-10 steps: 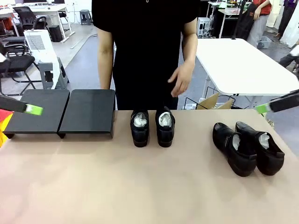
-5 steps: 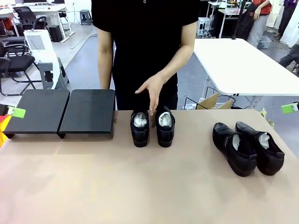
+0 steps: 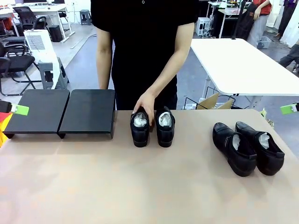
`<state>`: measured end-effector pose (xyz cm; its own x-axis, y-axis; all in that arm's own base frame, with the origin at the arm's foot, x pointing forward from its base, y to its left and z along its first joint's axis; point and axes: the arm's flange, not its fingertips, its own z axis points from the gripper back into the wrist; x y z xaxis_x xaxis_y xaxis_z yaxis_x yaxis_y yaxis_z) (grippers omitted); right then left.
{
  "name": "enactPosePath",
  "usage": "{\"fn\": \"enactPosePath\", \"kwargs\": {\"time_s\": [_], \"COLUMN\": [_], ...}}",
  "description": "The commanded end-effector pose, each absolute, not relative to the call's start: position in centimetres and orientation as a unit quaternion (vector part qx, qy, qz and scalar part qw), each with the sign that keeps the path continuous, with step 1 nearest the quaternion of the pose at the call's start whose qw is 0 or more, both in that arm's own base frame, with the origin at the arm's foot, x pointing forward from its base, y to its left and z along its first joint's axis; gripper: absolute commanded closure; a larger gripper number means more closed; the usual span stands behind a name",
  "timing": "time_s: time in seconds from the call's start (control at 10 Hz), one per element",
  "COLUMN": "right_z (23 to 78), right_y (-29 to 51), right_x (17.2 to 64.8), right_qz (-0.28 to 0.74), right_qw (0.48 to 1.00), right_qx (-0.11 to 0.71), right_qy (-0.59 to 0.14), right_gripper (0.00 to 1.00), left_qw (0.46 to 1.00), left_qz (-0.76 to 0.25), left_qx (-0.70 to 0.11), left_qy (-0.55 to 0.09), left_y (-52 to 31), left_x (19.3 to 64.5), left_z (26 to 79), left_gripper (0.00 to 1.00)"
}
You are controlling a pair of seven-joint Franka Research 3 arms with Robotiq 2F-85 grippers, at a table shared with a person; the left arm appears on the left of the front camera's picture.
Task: Organize the shoes by placing them on the stand.
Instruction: Pick up one Shoe and place it in the middle of the table.
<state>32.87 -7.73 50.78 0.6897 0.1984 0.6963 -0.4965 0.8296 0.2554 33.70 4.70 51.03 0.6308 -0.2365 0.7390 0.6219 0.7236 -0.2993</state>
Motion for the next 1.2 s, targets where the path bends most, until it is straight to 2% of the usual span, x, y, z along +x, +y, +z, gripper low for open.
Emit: {"fn": "enactPosePath", "kwargs": {"time_s": [0.0, 0.5, 0.7, 0.9, 1.1], "right_z": [50.9, 50.8, 52.0, 52.2, 52.5], "right_y": [-7.8, -7.8, -5.6, -5.1, -3.1], "right_x": [32.8, 32.8, 32.3, 32.6, 32.8], "right_qz": [0.2, 0.194, 0.183, 0.183, 0.179], "right_qw": [0.889, 0.893, 0.914, 0.921, 0.941], "right_qx": [0.223, 0.217, 0.169, 0.167, 0.112], "right_qy": [-0.346, -0.343, -0.321, -0.3, -0.266], "right_gripper": [0.0, 0.0, 0.0, 0.0, 0.0], "left_qw": [0.857, 0.857, 0.857, 0.857, 0.857], "left_qz": [-0.265, -0.265, -0.265, -0.265, -0.265], "left_qx": [-0.269, -0.269, -0.269, -0.269, -0.269], "left_qy": [-0.35, -0.35, -0.35, -0.35, -0.35], "left_y": [4.9, 4.9, 4.9, 4.9, 4.9], "left_x": [33.6, 33.6, 33.6, 33.6, 33.6], "left_z": [51.1, 51.1, 51.1, 51.1, 51.1], "left_gripper": [0.0, 0.0, 0.0, 0.0, 0.0]}}
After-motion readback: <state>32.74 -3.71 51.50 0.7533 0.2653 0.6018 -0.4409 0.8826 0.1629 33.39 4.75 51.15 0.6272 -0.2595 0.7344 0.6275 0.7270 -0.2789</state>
